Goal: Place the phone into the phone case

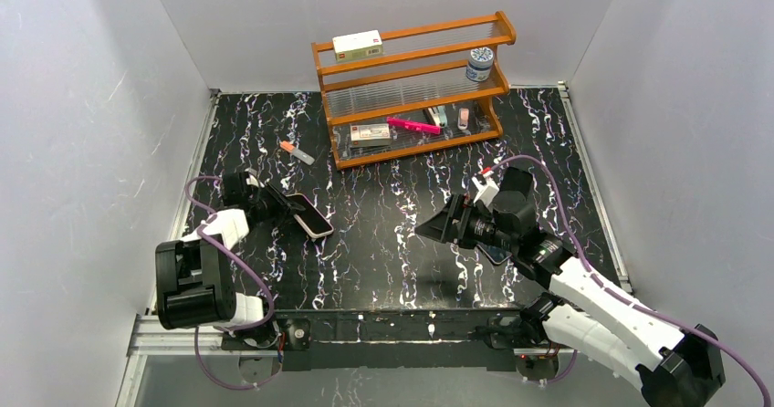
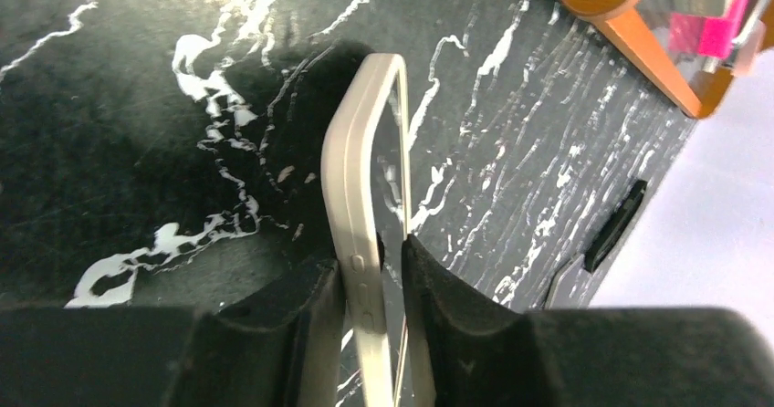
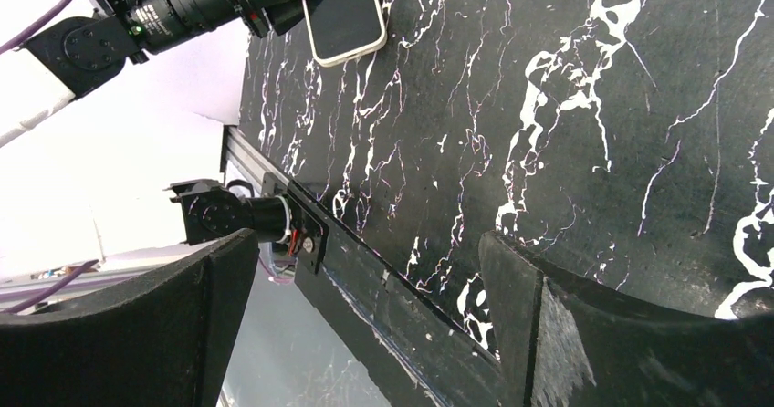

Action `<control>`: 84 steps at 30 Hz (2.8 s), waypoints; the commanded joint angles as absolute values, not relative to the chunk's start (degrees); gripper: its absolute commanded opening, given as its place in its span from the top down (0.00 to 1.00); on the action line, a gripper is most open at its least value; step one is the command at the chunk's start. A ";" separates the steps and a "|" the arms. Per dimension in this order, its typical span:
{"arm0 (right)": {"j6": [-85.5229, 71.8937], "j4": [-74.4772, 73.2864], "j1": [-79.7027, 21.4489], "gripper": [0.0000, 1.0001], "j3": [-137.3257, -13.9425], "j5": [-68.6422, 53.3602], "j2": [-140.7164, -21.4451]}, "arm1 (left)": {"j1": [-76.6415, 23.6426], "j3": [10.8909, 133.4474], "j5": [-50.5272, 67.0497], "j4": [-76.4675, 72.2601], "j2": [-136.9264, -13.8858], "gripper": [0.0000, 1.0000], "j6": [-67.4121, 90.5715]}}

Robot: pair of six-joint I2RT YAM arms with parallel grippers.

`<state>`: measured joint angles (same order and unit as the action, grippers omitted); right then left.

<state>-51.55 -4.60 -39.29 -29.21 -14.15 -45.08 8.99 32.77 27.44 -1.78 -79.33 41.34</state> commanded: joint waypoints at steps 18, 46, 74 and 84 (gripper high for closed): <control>-57.07 -22.18 -39.29 0.01 -40.18 7.27 -53.17 | 9.22 36.65 16.95 15.49 -65.49 0.12 33.97; -56.13 -25.50 -10.69 0.48 -46.29 24.52 -73.20 | -4.39 35.38 27.89 13.50 -58.54 0.02 29.62; -78.59 -29.80 -3.21 0.58 -45.38 20.04 -79.71 | -4.39 35.36 27.86 13.34 -57.46 0.02 29.62; -80.24 -28.52 -2.90 0.57 -43.96 19.11 -82.02 | -4.40 35.42 27.51 13.35 -57.05 0.02 29.56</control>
